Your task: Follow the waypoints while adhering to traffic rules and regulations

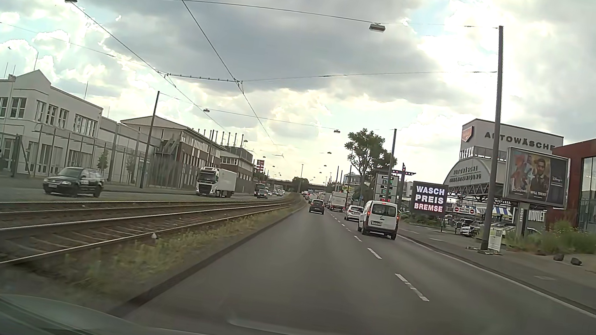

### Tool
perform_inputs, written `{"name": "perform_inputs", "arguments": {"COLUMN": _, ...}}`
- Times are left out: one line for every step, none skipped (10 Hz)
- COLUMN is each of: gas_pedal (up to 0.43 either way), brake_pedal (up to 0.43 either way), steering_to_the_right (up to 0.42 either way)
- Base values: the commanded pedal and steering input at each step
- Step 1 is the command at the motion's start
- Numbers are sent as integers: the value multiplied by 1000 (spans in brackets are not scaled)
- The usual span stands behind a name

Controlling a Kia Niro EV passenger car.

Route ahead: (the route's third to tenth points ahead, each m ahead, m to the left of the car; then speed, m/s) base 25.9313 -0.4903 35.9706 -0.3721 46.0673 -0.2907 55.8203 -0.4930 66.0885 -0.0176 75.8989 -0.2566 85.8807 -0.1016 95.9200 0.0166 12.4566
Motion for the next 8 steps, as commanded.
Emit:
{"name": "perform_inputs", "arguments": {"gas_pedal": 47, "brake_pedal": 30, "steering_to_the_right": -2}}
{"name": "perform_inputs", "arguments": {"gas_pedal": 47, "brake_pedal": 30, "steering_to_the_right": -2}}
{"name": "perform_inputs", "arguments": {"gas_pedal": 47, "brake_pedal": 30, "steering_to_the_right": -2}}
{"name": "perform_inputs", "arguments": {"gas_pedal": 47, "brake_pedal": 30, "steering_to_the_right": -2}}
{"name": "perform_inputs", "arguments": {"gas_pedal": 47, "brake_pedal": 30, "steering_to_the_right": -2}}
{"name": "perform_inputs", "arguments": {"gas_pedal": 47, "brake_pedal": 30, "steering_to_the_right": -2}}
{"name": "perform_inputs", "arguments": {"gas_pedal": 47, "brake_pedal": 30, "steering_to_the_right": -2}}
{"name": "perform_inputs", "arguments": {"gas_pedal": 39, "brake_pedal": 30, "steering_to_the_right": -2}}
